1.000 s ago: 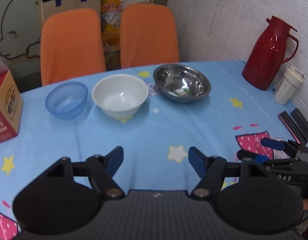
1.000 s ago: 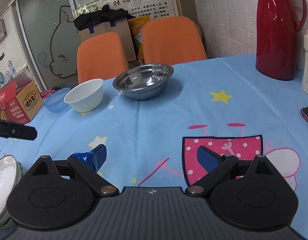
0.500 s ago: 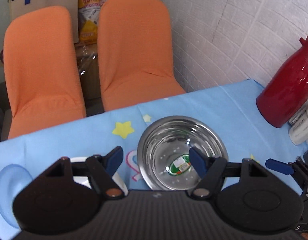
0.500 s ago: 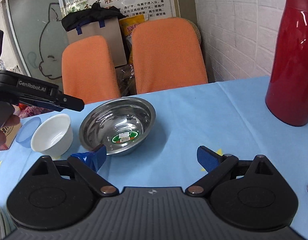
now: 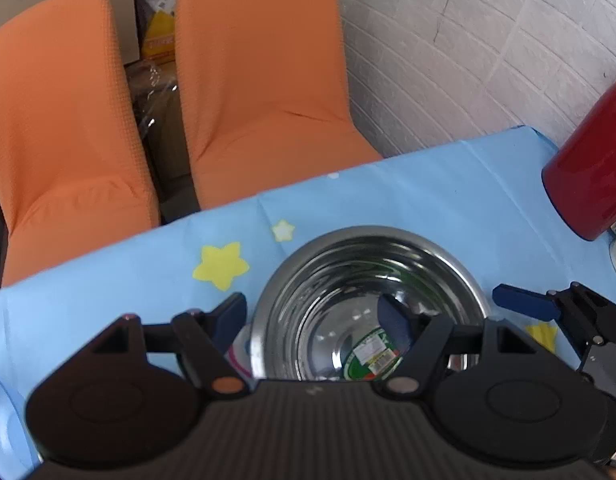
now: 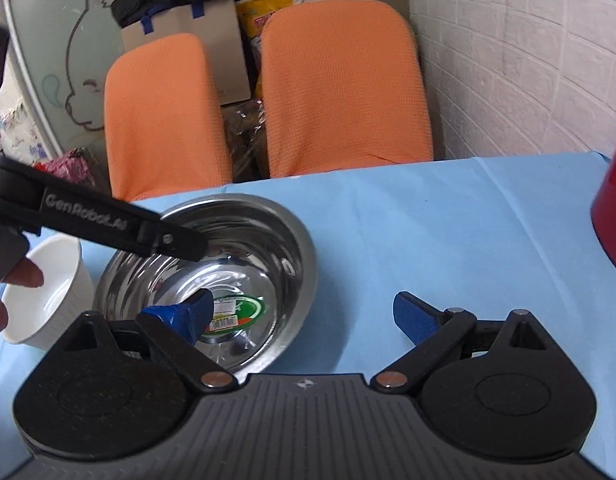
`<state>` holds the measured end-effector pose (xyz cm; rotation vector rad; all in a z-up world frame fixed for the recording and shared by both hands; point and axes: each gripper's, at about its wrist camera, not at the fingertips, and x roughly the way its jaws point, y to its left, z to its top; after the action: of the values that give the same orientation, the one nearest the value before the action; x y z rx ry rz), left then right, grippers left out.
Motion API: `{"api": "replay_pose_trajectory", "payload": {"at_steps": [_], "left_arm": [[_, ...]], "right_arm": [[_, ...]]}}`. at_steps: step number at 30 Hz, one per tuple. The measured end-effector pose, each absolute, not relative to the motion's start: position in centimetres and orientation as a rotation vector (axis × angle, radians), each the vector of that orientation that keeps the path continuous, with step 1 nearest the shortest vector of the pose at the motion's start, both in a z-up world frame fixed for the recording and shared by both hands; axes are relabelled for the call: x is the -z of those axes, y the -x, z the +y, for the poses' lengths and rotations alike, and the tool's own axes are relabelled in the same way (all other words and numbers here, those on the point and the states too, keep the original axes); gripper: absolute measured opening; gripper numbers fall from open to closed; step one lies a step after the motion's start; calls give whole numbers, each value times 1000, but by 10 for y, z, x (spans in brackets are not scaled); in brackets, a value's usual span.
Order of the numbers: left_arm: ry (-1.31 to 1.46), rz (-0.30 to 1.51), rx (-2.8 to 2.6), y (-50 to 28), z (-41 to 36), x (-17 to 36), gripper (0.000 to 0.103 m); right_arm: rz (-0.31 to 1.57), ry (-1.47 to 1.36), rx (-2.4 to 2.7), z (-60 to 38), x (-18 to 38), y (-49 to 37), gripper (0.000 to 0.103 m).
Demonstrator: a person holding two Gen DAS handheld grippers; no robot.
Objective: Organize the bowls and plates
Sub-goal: 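Lift and carry the steel bowl with the left tool toward the plate stack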
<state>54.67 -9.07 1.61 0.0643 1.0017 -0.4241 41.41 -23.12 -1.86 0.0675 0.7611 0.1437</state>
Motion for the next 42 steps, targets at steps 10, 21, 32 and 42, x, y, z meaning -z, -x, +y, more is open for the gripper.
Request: {"api": "replay_pose_trajectory", "payload": {"at_steps": [10, 21, 32, 42], "left_arm": [[-69, 1069, 447, -551, -96, 2, 48], [-105, 1094, 448, -535, -101, -3, 38], [-107, 1086, 460, -437, -88, -28, 38], [-56, 1116, 453, -311, -43, -22, 38]], "right_arm": [[730, 11, -183, -218, 32, -412, 62], [780, -24, -202, -212, 23, -401, 61], [773, -45, -209, -201, 5, -317, 64], [761, -30, -260, -160, 5, -212, 66]]}}
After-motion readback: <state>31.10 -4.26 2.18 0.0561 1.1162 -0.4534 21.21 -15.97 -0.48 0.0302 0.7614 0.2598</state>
